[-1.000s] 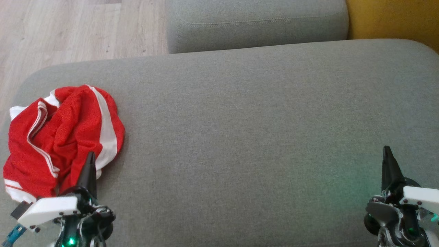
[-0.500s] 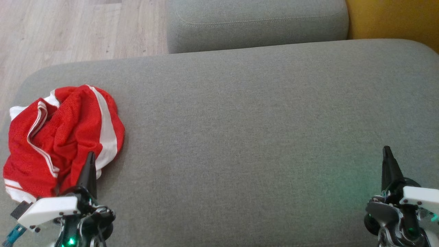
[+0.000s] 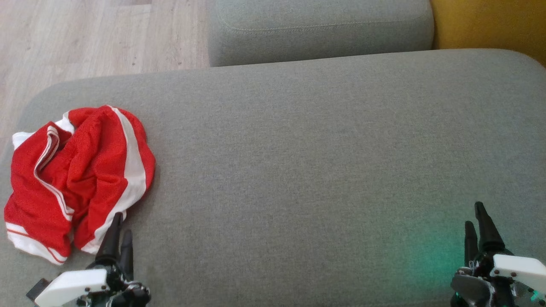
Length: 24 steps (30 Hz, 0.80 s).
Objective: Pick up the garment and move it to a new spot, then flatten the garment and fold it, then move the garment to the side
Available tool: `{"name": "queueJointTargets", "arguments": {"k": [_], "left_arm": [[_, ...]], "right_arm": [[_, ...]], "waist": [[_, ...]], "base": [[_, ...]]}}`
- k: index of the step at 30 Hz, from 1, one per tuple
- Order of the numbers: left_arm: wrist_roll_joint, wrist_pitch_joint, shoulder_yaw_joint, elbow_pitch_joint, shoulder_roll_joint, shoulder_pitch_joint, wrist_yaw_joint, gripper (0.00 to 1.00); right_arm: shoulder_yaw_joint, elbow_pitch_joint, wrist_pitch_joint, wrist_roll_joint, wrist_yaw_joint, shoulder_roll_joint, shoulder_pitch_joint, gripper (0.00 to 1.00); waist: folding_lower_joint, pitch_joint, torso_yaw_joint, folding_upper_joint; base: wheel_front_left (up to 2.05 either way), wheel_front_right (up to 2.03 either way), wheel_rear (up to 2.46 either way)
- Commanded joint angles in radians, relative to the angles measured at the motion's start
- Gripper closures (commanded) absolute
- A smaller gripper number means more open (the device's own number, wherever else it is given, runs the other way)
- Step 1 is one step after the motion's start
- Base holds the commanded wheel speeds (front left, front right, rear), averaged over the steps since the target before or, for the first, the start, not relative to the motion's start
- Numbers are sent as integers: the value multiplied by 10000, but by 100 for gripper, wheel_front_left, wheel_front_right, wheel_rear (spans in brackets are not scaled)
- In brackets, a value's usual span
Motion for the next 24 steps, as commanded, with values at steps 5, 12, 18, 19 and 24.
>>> {"name": "queueJointTargets", "arguments": {"k": [5, 12, 18, 19, 24], "left_arm": [[139, -202, -149, -498, 95, -459, 11, 0], [596, -407, -201, -675, 103, -461, 107, 0], [1463, -582, -259, -866, 109, -467, 272, 0], [1626, -611, -278, -890, 110, -466, 302, 0], [2499, -758, -387, -943, 123, -457, 412, 0]], "right_arm": [[128, -482, -215, -338, 7, -14, -342, 0], [216, -710, -424, -1129, 11, -16, -314, 0], [287, -959, -602, -2118, 15, -18, -302, 0], [303, -1003, -631, -2299, 16, -18, -299, 0], [418, -1205, -780, -3267, 19, -20, -295, 0]], "waist": [[0, -4, 2, 0], [0, -15, 8, 0], [0, -23, 23, 0], [0, -24, 26, 0], [0, -31, 39, 0]], "base": [[0, 0, 0], [0, 0, 0], [0, 0, 0], [0, 0, 0], [0, 0, 0]]}}
